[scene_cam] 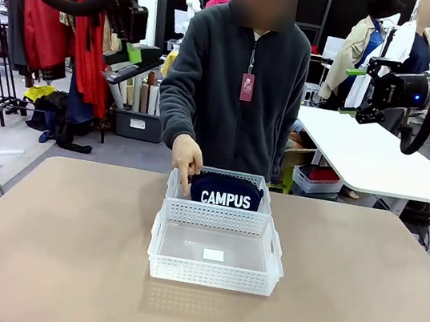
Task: Distribute items into two baskets.
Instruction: Place the picked Stapler into the Organizing basket as instructed by the person.
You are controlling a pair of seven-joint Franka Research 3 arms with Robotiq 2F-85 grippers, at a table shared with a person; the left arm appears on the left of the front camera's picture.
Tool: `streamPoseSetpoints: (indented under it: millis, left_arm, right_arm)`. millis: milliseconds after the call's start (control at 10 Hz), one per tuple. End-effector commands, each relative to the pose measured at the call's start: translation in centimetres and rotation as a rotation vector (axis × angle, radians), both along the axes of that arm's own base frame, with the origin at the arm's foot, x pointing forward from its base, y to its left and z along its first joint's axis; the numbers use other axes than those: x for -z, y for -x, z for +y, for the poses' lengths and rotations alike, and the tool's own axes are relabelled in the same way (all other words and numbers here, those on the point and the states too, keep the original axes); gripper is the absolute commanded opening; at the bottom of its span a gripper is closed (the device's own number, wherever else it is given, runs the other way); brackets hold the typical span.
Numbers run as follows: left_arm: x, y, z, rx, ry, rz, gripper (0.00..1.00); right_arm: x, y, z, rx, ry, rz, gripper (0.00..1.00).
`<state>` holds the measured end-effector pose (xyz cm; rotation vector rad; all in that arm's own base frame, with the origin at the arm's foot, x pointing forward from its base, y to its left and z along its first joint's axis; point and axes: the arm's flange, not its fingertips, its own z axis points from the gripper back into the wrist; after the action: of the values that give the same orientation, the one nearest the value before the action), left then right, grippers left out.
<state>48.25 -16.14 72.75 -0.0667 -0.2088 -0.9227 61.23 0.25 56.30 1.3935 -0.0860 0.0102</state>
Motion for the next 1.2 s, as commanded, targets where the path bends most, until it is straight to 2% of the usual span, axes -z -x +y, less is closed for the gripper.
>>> streamPoseSetpoints:
  millis: [0, 100, 200, 300, 400, 500, 900, 1000, 1100]
  left_arm:
    - [0.9, 1.7, -1.5, 0.137, 0.013, -0.155, 0.0]
    - [1.1, 2.1, -2.7, 0.198, 0.026, -0.201, 0.0]
    - [1.1, 2.7, -3.6, 0.259, 0.018, -0.214, 0.0]
    - [0.9, 2.9, -4.4, 0.265, 0.038, -0.193, 0.0]
    - [0.4, 2.3, -3.8, 0.162, 0.065, -0.185, 0.0]
    - [-0.2, 2.0, -5.4, 0.236, 0.011, -0.191, 0.0]
    - [0.2, 1.9, -5.6, 0.23, 0.019, -0.185, 0.0]
    - [0.2, 2.4, -6.6, 0.239, -0.024, -0.149, 0.0]
    - [1.3, 3.3, -9.0, 0.302, -0.026, -0.116, 0.0]
  right_arm:
    - [-0.3, 0.1, 0.1, -0.002, -0.001, -0.001, 1.0]
    - [-0.3, 0.1, 0.1, -0.002, -0.001, -0.001, 1.0]
    - [-0.3, 0.1, 0.1, -0.002, -0.001, -0.001, 1.0]
    - [-0.3, 0.1, 0.1, -0.002, -0.001, -0.001, 1.0]
    - [-0.3, 0.1, 0.1, -0.002, -0.001, -0.001, 1.0]
    - [-0.3, 0.1, 0.1, -0.002, -0.001, -0.001, 1.0]
    - [-0.3, 0.1, 0.1, -0.002, -0.001, -0.001, 1.0]
    - [-0.3, 0.1, 0.1, -0.002, -0.001, -0.001, 1.0]
    - [-0.3, 0.1, 0.1, -0.002, -0.001, -0.001, 1.0]
